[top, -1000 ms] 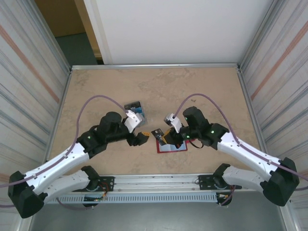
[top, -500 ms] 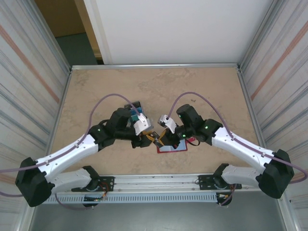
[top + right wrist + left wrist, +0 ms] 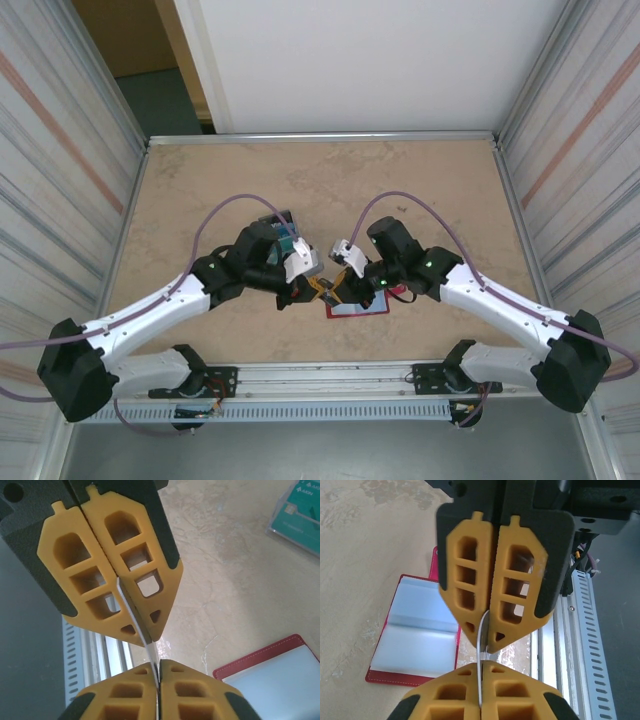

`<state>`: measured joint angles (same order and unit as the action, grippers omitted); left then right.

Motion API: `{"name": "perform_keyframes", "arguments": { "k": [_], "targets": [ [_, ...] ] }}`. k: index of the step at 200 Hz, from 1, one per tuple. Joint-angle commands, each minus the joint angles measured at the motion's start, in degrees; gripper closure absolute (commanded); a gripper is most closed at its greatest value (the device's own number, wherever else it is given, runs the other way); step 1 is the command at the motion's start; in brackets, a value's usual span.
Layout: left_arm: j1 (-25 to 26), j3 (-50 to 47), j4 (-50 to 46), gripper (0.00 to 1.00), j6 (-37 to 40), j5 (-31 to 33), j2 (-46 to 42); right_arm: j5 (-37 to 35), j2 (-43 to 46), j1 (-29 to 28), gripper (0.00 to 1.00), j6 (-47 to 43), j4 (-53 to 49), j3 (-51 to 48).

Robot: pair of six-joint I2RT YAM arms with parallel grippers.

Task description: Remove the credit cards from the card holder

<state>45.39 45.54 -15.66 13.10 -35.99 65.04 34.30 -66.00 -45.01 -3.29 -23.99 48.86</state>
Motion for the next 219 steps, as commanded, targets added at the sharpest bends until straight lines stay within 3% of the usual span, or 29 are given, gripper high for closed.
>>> {"name": "perform_keyframes", "arguments": {
  "k": [1, 10, 32, 79, 120, 162, 219],
  "targets": [
    [0.14, 0.68, 2.16, 1.00, -1.50, 1.80, -1.97, 1.41, 1.54, 1.79, 0.74, 2.96, 5.27, -0.86],
    [0.14, -0.14, 2.75, 1.00, -2.32, 3.34, -3.14, 2.00, 2.01, 3.13, 0.60, 4.43, 6.61, -1.47],
    [0.05, -2.31, 4.74, 1.00, -4.88, 7.51, -6.55, 3.64, 3.91, 6.41, 0.44, 8.29, 10.45, -3.46],
    [-0.58, -8.07, 12.21, 1.00, -14.93, 17.62, -13.50, -3.09, 8.91, 10.55, 0.22, 18.32, 18.06, -7.82],
    [-0.65, -15.51, 24.93, 1.00, -26.57, 24.98, -19.51, -6.15, 12.74, 14.78, 0.16, 33.01, 29.00, -12.23],
    [-0.65, -20.31, 35.29, 1.00, -35.39, 27.08, -20.86, -4.10, 5.90, 14.94, 0.17, 49.74, 49.85, -16.77],
    [-0.65, -25.32, 45.38, 1.00, -45.19, 30.56, -21.49, 0.74, -6.03, 9.10, 0.22, 53.29, 67.22, -14.44]
  ]
}}
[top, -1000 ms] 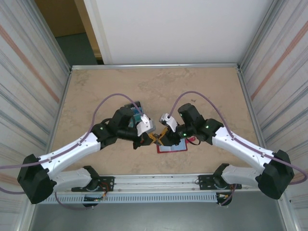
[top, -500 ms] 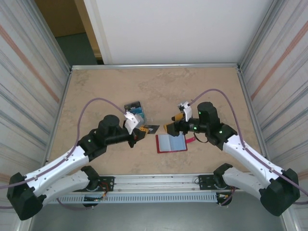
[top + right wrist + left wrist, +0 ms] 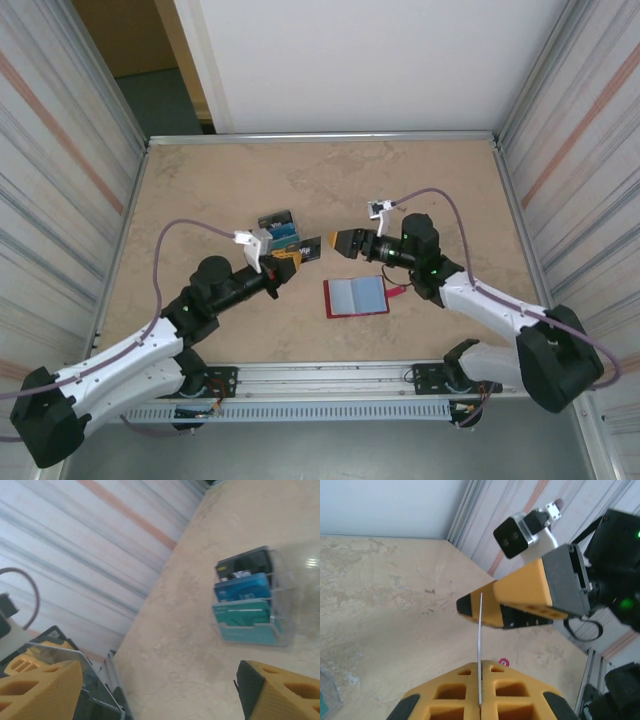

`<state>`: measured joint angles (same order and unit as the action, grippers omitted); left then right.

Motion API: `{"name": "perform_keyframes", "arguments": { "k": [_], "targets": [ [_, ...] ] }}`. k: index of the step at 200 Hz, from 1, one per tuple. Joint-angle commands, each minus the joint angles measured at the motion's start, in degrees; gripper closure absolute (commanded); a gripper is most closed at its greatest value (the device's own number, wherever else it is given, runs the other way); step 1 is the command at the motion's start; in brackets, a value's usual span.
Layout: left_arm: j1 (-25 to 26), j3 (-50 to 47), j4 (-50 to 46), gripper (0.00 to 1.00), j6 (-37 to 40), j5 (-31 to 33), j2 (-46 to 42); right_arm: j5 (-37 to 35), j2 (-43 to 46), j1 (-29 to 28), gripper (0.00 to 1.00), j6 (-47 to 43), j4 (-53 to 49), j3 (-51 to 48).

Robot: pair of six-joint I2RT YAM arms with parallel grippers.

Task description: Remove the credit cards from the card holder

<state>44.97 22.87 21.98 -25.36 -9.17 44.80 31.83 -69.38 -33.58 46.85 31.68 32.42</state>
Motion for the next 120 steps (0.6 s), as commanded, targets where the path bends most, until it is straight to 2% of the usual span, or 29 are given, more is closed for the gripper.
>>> {"name": "perform_keyframes", "arguments": {
  "k": [1, 53, 95, 109, 120],
  "targets": [
    [-0.23, -2.79, 7.82, 1.00, -6.89, 3.86, -1.27, 3.27, -2.71, -2.48, 0.22, 3.07, 11.64, 2.05],
    [-0.22, -5.72, 12.75, 1.00, -10.60, 6.74, -2.43, 4.28, -7.66, -7.29, 0.25, 0.44, 14.02, 6.13],
    [-0.19, -6.26, 14.15, 1.00, -11.32, 6.87, -3.91, 5.16, -13.28, -8.73, 0.32, 3.51, 20.61, 6.95],
    [-0.23, -6.34, 13.81, 1.00, -11.36, 7.17, -4.34, 6.10, -14.49, -8.77, 0.41, 4.77, 23.69, 6.96],
    [-0.23, -6.57, 13.62, 1.00, -11.57, 7.54, -4.55, 6.66, -15.13, -8.78, 0.55, 5.40, 25.36, 6.86]
  ]
}}
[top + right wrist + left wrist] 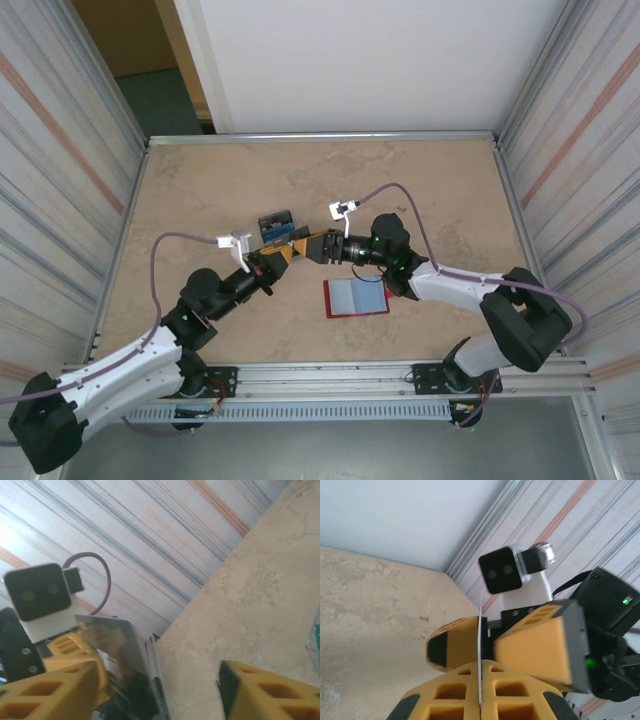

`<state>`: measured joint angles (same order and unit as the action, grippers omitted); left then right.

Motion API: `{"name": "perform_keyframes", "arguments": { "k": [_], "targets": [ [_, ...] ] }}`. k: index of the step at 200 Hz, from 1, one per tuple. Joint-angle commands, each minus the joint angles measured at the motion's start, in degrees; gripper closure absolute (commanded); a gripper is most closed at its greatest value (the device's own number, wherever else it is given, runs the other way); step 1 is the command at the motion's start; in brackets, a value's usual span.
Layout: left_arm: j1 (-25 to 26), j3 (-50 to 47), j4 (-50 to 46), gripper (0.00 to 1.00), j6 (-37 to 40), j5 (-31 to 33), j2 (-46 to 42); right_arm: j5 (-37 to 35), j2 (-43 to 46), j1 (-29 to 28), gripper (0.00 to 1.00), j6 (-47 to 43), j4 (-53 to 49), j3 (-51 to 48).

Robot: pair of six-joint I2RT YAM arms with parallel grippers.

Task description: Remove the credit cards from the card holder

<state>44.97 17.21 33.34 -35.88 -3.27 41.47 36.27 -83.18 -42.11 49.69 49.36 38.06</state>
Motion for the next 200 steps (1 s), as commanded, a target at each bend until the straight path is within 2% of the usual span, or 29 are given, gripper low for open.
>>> {"name": "perform_keyframes", "arguments": {
  "k": [1, 23, 45, 70, 91, 103, 127, 148, 200],
  "targets": [
    [-0.23, -0.93, 2.26, 1.00, -1.09, 1.66, -1.27, 2.27, -1.40, -0.26, 0.56, 2.63, 7.81, 1.22],
    [-0.31, -1.02, 0.66, 1.00, -1.22, 2.52, -1.71, 2.58, -1.34, -0.25, 0.82, 2.37, 9.07, 0.80],
    [-0.71, -0.22, -3.45, 0.99, -0.03, 2.93, -2.92, 2.75, -0.15, -0.33, 0.95, 1.20, 8.72, -0.16],
    [-2.63, 3.04, -13.31, 0.61, 5.08, 0.82, -6.73, 1.83, 3.12, -0.26, 0.96, -2.24, 1.81, -0.27],
    [-5.67, 8.57, -24.70, 0.37, 12.27, -2.28, -10.99, 0.73, 6.77, -0.33, 0.96, -6.87, -5.42, -0.41],
    [-7.86, 12.84, -33.10, 0.29, 16.04, -4.52, -12.06, 0.88, 8.68, -0.32, 0.97, -9.26, -9.46, -0.33],
    [-11.55, 21.70, -46.90, 0.27, 22.75, -10.08, -9.87, 1.59, 12.10, -0.92, 0.97, -14.35, -18.00, 0.63],
    [-12.38, 27.83, -54.65, 0.26, 28.44, -17.36, -5.56, 2.17, 14.56, -2.03, 0.97, -18.40, -23.62, 1.63],
    [-12.37, 34.13, -58.09, 0.28, 34.38, -32.88, 4.89, 1.49, 18.94, -4.21, 0.96, -23.92, -31.11, 2.81]
  ]
}}
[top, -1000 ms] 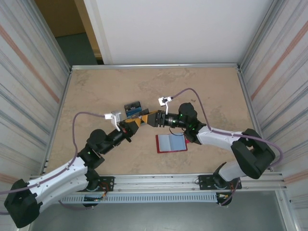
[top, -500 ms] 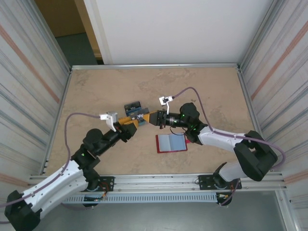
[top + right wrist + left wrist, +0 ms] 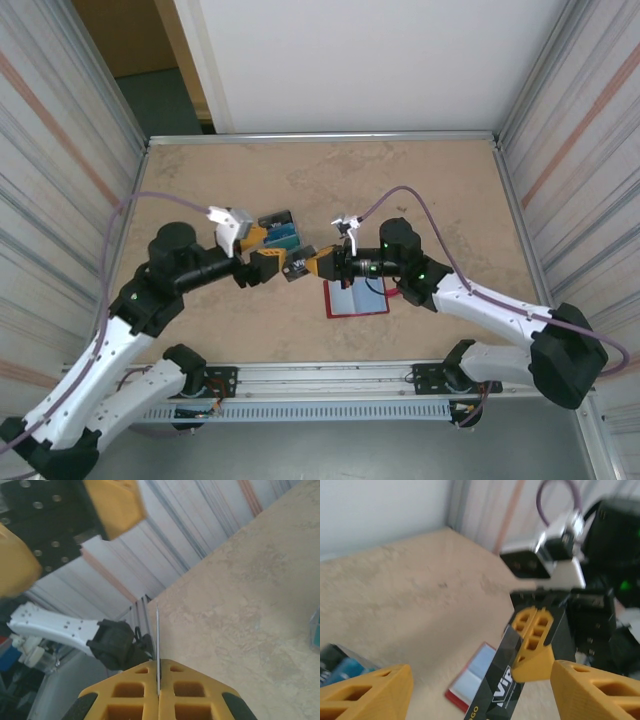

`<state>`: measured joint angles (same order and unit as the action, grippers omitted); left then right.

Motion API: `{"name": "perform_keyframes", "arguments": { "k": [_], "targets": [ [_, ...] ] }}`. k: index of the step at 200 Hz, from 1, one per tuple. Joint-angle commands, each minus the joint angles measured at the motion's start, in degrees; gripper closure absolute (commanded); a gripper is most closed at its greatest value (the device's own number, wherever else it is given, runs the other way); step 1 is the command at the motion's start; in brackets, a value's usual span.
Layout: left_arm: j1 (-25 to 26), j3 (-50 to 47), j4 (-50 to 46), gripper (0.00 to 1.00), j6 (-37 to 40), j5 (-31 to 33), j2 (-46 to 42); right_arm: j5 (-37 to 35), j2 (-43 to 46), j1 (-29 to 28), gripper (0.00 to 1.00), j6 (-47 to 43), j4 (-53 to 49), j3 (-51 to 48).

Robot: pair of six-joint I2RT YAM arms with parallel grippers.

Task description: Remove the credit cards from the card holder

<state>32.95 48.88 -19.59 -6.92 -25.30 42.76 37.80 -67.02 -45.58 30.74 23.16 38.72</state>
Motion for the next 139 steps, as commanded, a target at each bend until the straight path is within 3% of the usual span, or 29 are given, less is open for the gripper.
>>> {"name": "perform_keyframes", "arguments": {
  "k": [1, 22, 58, 88, 111, 129, 139],
  "targets": [
    [-0.34, 2.50, -5.13, 0.29, 5.51, -11.14, 3.80, -0.03, 2.83, -0.74, 0.96, -4.98, -4.98, 2.15],
    [-0.34, 3.06, -4.93, 0.30, 6.83, -16.28, 7.02, -0.03, 3.77, -0.93, 0.96, -5.31, -5.58, 1.90],
    [-0.25, 2.76, -4.38, 0.40, 7.74, -19.13, 10.23, 0.00, 4.39, -1.14, 0.96, -5.69, -6.34, 1.96],
    [-0.24, 2.27, -3.07, 0.74, 7.93, -20.64, 11.49, -0.17, 4.53, -1.11, 0.96, -5.96, -6.78, 2.21],
    [-0.17, 2.18, -2.29, 0.83, 8.17, -21.35, 12.60, -0.88, 4.84, -1.09, 0.95, -6.39, -7.32, 2.34],
    [-0.20, 2.50, -2.04, 1.00, 8.99, -21.33, 13.47, -1.70, 5.31, -1.09, 0.94, -6.80, -8.11, 2.50],
    [-0.21, 2.58, -1.85, 1.00, 9.68, -20.41, 13.69, -3.09, 5.88, -1.04, 0.91, -7.21, -9.14, 2.59]
  ]
}}
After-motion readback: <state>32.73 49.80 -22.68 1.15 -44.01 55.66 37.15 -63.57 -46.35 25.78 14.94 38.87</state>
